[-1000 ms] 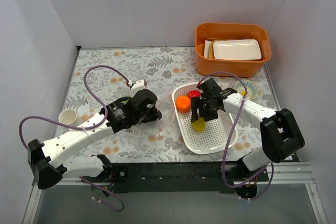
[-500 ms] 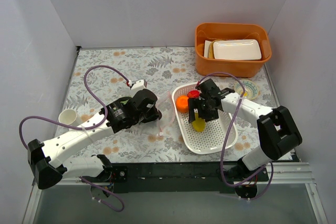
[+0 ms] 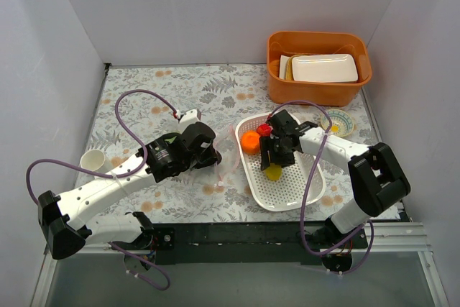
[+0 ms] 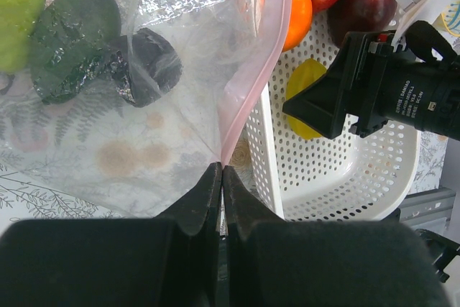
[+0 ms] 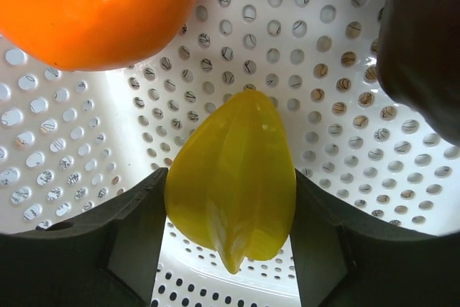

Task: Place the food in the zip-top bag and seal the zipper
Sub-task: Pick up the fake fruit from the bin.

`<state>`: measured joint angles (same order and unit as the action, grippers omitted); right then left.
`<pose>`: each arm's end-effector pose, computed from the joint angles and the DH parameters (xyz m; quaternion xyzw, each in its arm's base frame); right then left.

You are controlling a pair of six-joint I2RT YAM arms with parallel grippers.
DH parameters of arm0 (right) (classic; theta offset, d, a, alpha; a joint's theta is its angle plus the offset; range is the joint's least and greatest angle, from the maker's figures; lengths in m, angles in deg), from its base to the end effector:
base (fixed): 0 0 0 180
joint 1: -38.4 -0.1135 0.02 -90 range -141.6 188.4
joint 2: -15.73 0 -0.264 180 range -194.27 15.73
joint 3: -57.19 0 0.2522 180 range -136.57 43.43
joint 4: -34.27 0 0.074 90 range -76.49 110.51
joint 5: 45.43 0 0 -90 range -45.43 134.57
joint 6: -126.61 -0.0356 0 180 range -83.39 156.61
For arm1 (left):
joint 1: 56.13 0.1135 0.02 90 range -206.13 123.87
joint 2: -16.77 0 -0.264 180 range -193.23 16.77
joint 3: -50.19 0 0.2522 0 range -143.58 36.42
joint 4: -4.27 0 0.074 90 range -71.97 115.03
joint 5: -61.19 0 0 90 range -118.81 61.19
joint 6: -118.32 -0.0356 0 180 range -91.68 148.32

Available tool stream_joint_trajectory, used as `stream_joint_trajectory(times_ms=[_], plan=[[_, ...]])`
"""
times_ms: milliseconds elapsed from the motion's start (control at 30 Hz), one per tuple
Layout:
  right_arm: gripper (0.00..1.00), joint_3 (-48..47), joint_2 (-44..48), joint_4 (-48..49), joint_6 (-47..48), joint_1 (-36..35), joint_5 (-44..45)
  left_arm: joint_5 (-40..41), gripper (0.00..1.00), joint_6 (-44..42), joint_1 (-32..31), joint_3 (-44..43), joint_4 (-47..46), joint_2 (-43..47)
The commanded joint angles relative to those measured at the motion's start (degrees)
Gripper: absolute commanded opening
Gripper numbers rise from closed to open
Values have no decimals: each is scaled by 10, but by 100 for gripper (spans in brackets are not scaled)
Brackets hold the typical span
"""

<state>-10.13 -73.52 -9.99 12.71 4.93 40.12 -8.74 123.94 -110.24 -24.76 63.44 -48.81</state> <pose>0.2443 0.1648 0.1831 -0.0895 0.9737 0.1323 0.1626 0.1442 -0.1784 0.3129 -0.3837 0.8435 -0.2839 0.2463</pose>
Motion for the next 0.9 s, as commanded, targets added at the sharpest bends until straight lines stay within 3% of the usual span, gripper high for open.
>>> stream_joint_trajectory(times_ms=[0,200,567,867], plan=[[58,-14,4,-6,-2,-2,11,-2,0,-3,3,5,1,13],[44,-23,16,-19,-4,-2,19,-2,0,-3,3,5,0,13],[41,-59,76,-50,-21,-2,16,-1,0,-3,3,7,-1,15],[43,-37,161,45,-84,-7,-82,-8,0,-7,3,-2,-10,4]])
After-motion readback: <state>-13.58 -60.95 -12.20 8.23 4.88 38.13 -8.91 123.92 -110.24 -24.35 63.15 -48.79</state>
